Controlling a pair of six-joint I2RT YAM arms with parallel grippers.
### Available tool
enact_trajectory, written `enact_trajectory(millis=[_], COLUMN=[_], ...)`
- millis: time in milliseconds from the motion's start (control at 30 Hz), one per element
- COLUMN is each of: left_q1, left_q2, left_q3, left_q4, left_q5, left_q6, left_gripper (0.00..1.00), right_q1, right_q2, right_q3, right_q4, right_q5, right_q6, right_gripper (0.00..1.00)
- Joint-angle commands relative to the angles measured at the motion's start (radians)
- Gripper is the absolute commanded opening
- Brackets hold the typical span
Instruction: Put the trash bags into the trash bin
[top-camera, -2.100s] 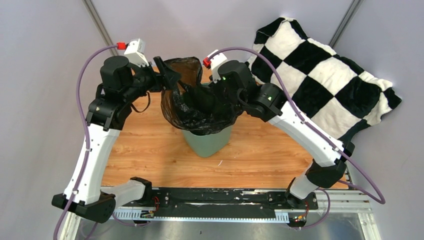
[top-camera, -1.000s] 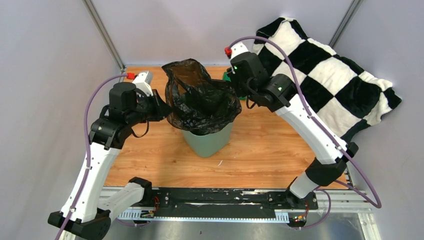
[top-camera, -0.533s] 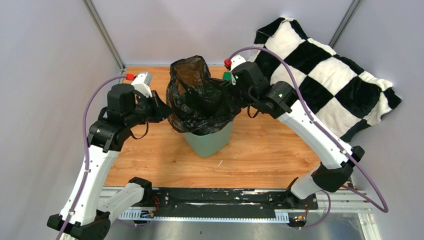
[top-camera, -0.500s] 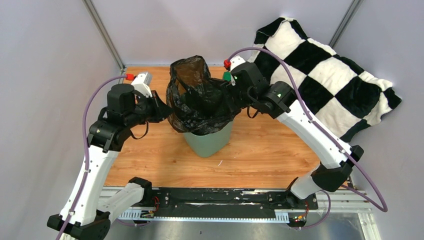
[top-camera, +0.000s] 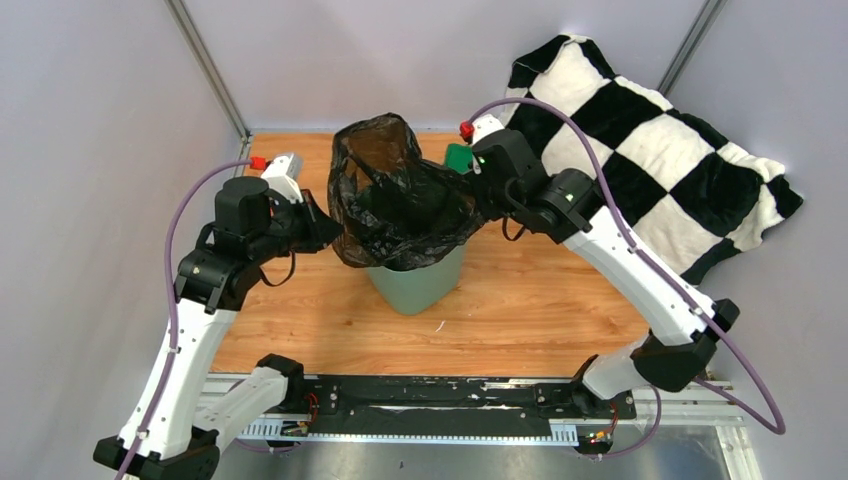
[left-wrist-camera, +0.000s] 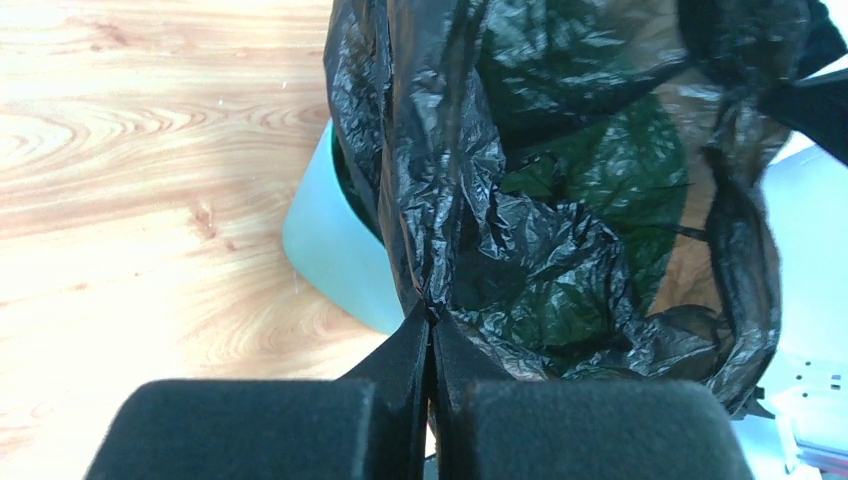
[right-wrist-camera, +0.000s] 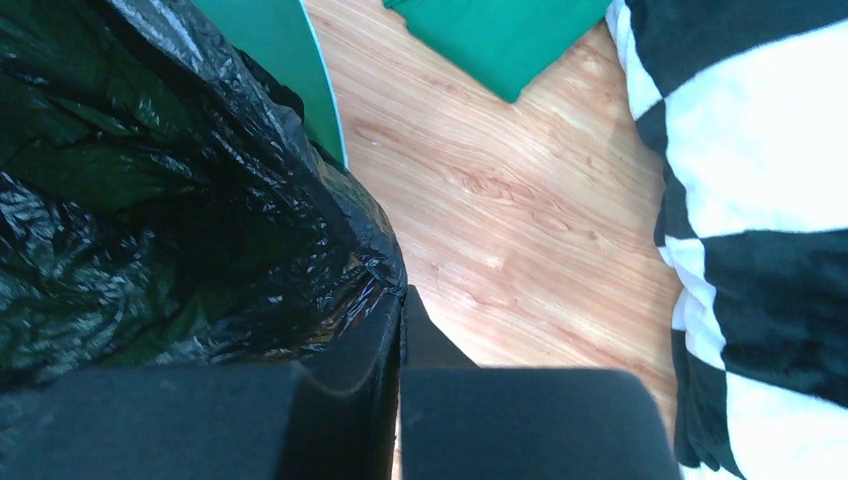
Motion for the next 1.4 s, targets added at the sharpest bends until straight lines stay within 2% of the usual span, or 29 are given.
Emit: enact_trajectory(millis=[0, 333, 600, 700, 767, 900, 1100, 1167, 1267, 1367], left_q1=[-0.006, -0.006, -0.006, -0.006, -0.006, -0.006, -0.006, -0.006, -0.006, -0.006], left_q2=[-0.031, -0.09, -0.068, -0.067, -0.068, -0.048, -0.024, -0.019, -0.014, -0.013], left_q3=[-0.061, -0.189, -0.239, -0.241, -0.236, -0.23, -0.202, -0.188, -0.183, -0.181], left_q4=[-0.036, -0.033, -0.011, 0.003, 0.007, 0.021, 0.037, 0.036, 0.035, 0.036], left_q5=[-0.016, -0.069, -0.1, -0.082, -0.077, -0.043, -0.008, -0.005, 0.0, 0.0], left_q6=[-0.013, -0.034, -0.018, -0.02, -0.017, -0.005, 0.002, 0.005, 0.007, 0.004], left_gripper=[0.0, 0.0, 0.0, 0.0, 0.0, 0.0, 0.03, 0.04, 0.04, 0.04], right_q1=[-0.017, -0.073, -0.077, -0.078, -0.078, -0.074, -0.051, -0.044, -0.026, 0.011], right_q2=[-0.094, -0.205, -0.175, -0.175, -0.204, -0.255, -0.352, -0.376, -0.351, -0.265], right_q3=[-0.085, -0.321, -0.426, -0.428, -0.416, -0.365, -0.3, -0.29, -0.258, -0.211], right_q4=[-0.026, 0.065, 0.143, 0.144, 0.141, 0.11, 0.095, 0.121, 0.147, 0.152], right_q5=[0.028, -0.025, -0.024, -0.024, -0.037, -0.087, -0.215, -0.342, -0.497, -0.547], right_q6=[0.029, 0.083, 0.075, 0.078, 0.066, 0.018, -0.079, -0.118, -0.149, -0.155], right_gripper=[0.0, 0.0, 0.01, 0.19, 0.39, 0.57, 0.67, 0.7, 0.7, 0.7])
